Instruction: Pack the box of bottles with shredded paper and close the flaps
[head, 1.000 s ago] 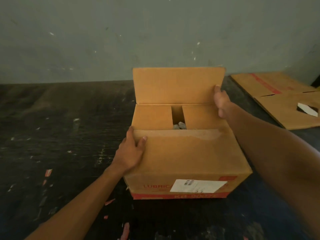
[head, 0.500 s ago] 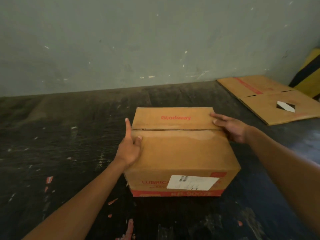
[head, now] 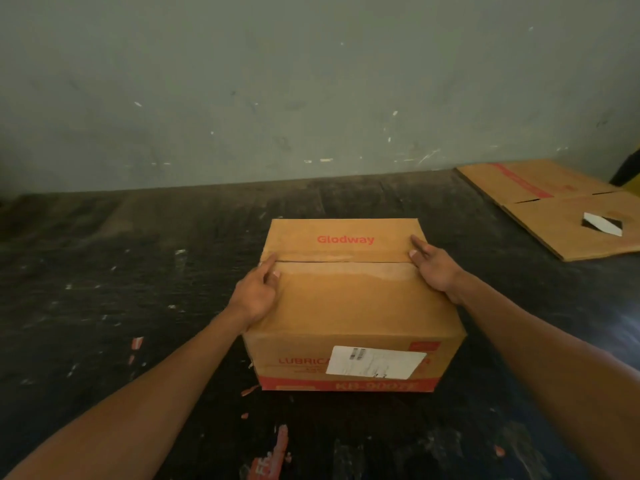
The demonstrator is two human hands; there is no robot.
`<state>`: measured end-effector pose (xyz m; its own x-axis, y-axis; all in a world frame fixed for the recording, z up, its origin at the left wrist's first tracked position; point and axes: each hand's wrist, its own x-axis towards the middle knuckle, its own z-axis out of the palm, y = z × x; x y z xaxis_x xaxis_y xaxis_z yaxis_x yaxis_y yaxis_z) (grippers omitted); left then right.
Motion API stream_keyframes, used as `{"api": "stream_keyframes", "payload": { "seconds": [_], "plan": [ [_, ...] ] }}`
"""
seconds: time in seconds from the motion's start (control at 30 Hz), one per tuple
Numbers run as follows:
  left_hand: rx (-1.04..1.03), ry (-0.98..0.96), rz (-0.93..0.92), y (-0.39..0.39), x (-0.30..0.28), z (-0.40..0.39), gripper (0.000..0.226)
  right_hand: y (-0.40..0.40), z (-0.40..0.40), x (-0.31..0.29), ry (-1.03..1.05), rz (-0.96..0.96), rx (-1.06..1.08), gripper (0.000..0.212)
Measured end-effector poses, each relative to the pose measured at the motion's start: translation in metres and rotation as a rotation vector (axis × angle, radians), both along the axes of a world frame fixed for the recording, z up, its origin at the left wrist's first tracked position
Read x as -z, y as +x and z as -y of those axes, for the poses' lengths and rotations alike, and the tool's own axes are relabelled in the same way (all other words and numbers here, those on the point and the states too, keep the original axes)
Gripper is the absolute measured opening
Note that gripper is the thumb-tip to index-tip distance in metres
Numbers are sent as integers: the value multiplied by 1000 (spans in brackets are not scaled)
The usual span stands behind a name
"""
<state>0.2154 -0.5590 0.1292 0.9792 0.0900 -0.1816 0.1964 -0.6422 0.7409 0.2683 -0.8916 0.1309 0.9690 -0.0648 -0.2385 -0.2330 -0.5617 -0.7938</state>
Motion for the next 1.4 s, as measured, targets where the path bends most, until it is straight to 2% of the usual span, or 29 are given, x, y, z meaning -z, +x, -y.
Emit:
{"api": "stream_keyframes", "payload": {
  "seconds": [0.5, 0.67, 0.8, 0.93, 1.1, 1.27, 1.33, 1.4],
  "plan": [
    [-172, 94, 46, -26, -8, -154, 48, 6, -164, -8, 2, 0, -184, 54],
    [-164, 125, 60, -19, 0, -166, 48, 3, -182, -6, -213, 63, -208, 54],
    [-117, 203, 60, -12, 9, -173, 49, -5, -183, 4, -352, 49, -277, 58],
    [-102, 226, 37, -6, 10, -176, 51, -9, -189, 4, -469, 38, -248, 60],
    [-123, 285, 18, -6, 10, -174, 52, -15, -201, -3, -498, -1, -174, 57],
    [-128, 371, -49, -13, -4, -165, 53, -39, -206, -7, -591, 109, -125, 56],
    [-110, 438, 54, -17, -24, -157, 56, -54, -211, -19, -650, 218, -115, 55],
    [-110, 460, 295, -50, -15, -151, 58, -95, -214, -16, -679, 353, -131, 52]
  ]
}}
